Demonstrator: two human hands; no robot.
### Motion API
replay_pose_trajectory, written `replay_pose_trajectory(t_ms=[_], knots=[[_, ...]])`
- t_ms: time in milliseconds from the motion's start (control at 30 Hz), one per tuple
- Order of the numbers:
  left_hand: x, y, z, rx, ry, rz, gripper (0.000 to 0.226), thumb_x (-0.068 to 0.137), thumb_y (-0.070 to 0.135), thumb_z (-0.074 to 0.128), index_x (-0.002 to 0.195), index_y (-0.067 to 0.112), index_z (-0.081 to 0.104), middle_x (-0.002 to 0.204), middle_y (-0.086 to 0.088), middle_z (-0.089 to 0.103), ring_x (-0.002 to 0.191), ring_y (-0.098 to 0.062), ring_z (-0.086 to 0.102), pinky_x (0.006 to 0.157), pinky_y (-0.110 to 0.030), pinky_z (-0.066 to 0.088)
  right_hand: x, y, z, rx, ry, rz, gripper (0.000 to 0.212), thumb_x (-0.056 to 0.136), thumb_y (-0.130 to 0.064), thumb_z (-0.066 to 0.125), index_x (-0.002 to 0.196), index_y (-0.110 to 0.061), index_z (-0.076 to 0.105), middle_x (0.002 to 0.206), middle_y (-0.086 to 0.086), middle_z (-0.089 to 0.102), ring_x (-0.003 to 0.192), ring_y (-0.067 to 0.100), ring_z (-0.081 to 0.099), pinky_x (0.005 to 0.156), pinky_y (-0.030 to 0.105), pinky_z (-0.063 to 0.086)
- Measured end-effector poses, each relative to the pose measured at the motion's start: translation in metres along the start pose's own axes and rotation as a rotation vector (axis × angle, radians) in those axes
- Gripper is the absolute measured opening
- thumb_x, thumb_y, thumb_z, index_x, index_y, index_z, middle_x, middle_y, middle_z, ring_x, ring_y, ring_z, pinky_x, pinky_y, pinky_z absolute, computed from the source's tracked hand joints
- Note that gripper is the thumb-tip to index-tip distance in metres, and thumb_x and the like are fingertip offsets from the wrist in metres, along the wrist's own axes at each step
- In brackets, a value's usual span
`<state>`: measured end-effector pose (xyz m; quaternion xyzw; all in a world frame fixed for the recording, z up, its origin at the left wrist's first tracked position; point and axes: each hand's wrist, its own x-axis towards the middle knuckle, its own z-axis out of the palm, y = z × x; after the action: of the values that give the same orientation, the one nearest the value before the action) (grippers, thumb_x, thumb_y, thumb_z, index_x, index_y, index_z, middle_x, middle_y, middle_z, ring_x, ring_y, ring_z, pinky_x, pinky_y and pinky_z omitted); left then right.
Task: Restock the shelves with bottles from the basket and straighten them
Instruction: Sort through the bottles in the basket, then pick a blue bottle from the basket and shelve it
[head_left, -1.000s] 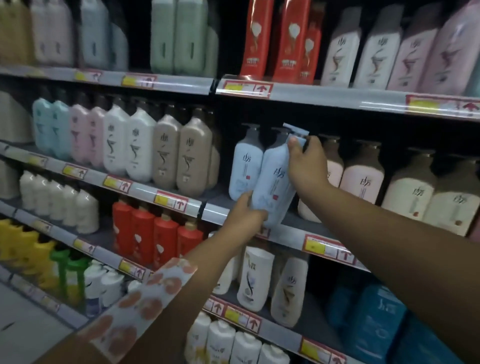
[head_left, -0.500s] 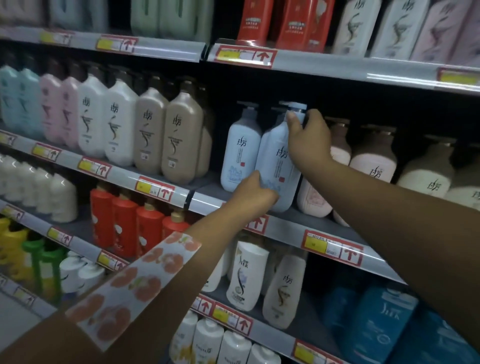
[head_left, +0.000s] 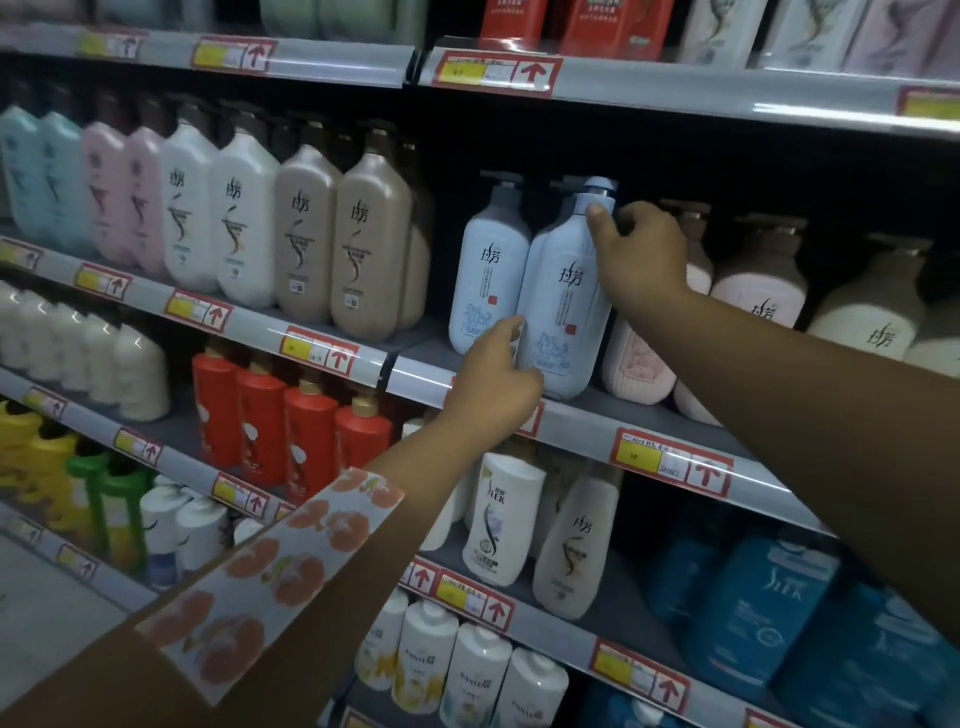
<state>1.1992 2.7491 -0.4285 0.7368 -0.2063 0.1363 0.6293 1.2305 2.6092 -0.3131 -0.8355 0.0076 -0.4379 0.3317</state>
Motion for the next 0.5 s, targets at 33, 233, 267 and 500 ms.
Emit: replay_pose_trajectory(t_ms=[33, 233, 267, 500], knots=[[-0.007, -0.001, -0.001, -0.005, 0.053, 0.002, 0.048, 0.089, -0.002, 0.052, 0.129, 0.026, 0.054, 0.118, 0.007, 0.059, 0.113, -0.014, 0.061, 0.098, -0.043, 0.055, -0.005, 0.002, -0.007, -0.051, -0.007, -0.020, 0.051, 0.099, -0.048, 0.055, 0.125, -0.004, 0.062, 0.124, 0.013, 0.061, 0.111, 0.024, 0.060, 0.084, 0.028, 0.043], [-0.090, -0.007, 0.005, 0.535, -0.002, 0.195, 0.054, 0.092, 0.018, 0.058, 0.145, 0.018, 0.044, 0.144, -0.001, 0.049, 0.128, -0.016, 0.046, 0.106, -0.030, 0.038, -0.120, 0.025, -0.084, -0.338, -0.238, -0.294, 0.058, 0.092, -0.039, 0.064, 0.140, -0.010, 0.049, 0.136, 0.014, 0.050, 0.125, 0.031, 0.047, 0.103, 0.044, 0.043], [-0.106, -0.007, 0.012, 0.638, -0.051, 0.218, 0.057, 0.091, 0.021, 0.057, 0.146, 0.016, 0.042, 0.145, -0.003, 0.047, 0.132, -0.021, 0.043, 0.109, -0.035, 0.038, -0.148, 0.032, -0.101, -0.411, -0.312, -0.358, 0.058, 0.091, -0.041, 0.061, 0.139, -0.011, 0.049, 0.133, 0.013, 0.052, 0.122, 0.033, 0.049, 0.100, 0.047, 0.045], [-0.220, -0.014, 0.083, 0.926, -0.287, 0.309, 0.062, 0.083, 0.032, 0.049, 0.142, 0.012, 0.045, 0.143, -0.011, 0.049, 0.128, -0.032, 0.046, 0.102, -0.050, 0.044, -0.302, 0.104, -0.196, -0.751, -0.611, -0.400, 0.062, 0.082, -0.051, 0.046, 0.127, -0.011, 0.060, 0.126, 0.012, 0.059, 0.109, 0.036, 0.060, 0.082, 0.049, 0.054]])
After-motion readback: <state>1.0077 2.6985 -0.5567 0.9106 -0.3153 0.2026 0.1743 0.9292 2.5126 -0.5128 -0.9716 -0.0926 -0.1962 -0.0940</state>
